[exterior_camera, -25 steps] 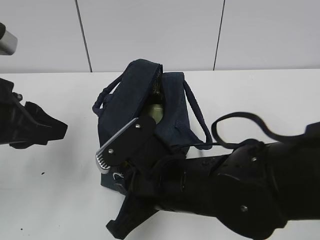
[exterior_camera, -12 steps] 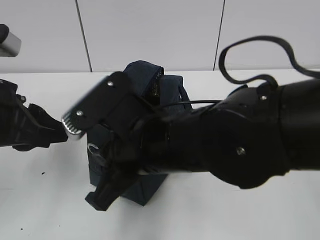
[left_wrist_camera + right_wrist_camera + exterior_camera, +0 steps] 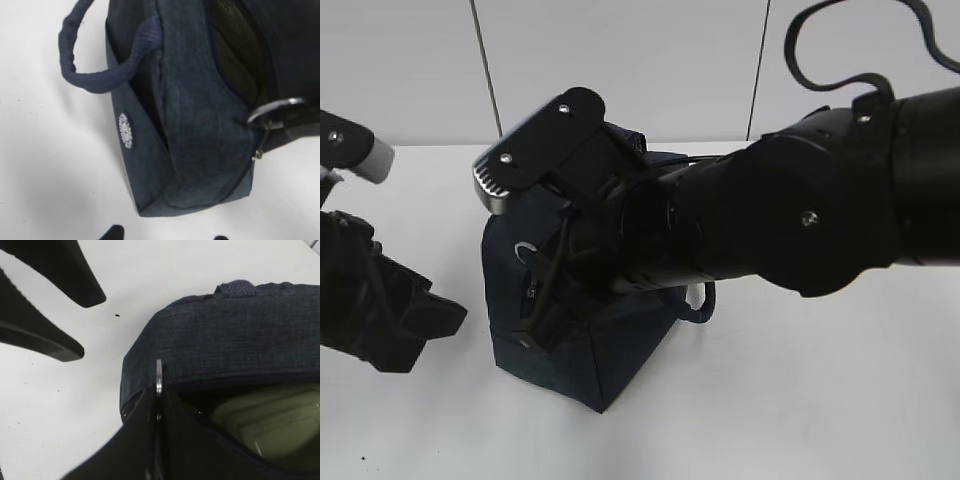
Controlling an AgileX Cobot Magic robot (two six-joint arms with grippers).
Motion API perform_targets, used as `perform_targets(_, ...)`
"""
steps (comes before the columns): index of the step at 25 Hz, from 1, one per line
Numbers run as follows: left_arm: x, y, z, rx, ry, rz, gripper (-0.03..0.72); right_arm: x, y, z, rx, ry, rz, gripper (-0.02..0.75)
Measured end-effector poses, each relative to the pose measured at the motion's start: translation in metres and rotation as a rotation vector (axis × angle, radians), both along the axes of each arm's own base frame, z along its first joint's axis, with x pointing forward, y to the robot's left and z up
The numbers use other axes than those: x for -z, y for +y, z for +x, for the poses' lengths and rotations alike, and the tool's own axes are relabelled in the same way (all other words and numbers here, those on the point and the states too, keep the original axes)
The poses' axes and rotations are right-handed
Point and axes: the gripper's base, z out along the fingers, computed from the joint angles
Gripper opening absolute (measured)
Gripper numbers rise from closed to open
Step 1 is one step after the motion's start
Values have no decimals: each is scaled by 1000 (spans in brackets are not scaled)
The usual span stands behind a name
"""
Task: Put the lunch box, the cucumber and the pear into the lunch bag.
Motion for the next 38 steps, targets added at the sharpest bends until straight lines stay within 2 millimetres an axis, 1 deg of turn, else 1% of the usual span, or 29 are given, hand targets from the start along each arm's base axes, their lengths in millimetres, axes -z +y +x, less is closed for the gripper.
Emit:
perform_targets(2, 5, -2, -3, 47, -14, -13, 337, 0, 0, 0, -1, -1, -1, 6)
perform_targets(4, 4, -5, -4, 102, -52, -34, 339, 0, 0, 0, -1, -1, -1, 6)
perform_targets(6, 3, -8, -3, 116, -74, -63, 340, 0, 0, 0, -1, -1, -1, 6)
perform_targets(10, 15, -12, 3, 153, -56, -42, 340, 0, 0, 0, -1, -1, -1, 6)
perform_targets(16, 34, -17, 14, 165, -24, -28, 340, 0, 0, 0, -1, -1, -1, 6)
perform_targets(25, 43, -26, 24, 183, -9, -78, 335, 0, 0, 0, -1, -1, -1, 6)
perform_targets(26, 45, -26, 25, 179, -1, -80, 312, 0, 0, 0, -1, -1, -1, 6)
perform_targets(27, 46, -26, 25, 175, 5, -82, 266, 0, 0, 0, -1, -1, -1, 6)
perform_targets(30, 48, -26, 26, 173, 7, -79, 67, 0, 0, 0, -1, -1, -1, 6)
perform_targets(31, 48, -27, 26, 174, 8, -80, 31, -1, 0, 0, -1, -3, 1, 6)
perform_targets(33, 48, -27, 26, 175, 9, -81, 5, -5, 2, 2, -1, -12, 11, 6)
perform_targets(38, 48, -27, 26, 174, 9, -82, -2, -25, 2, 14, 21, -45, 49, 6)
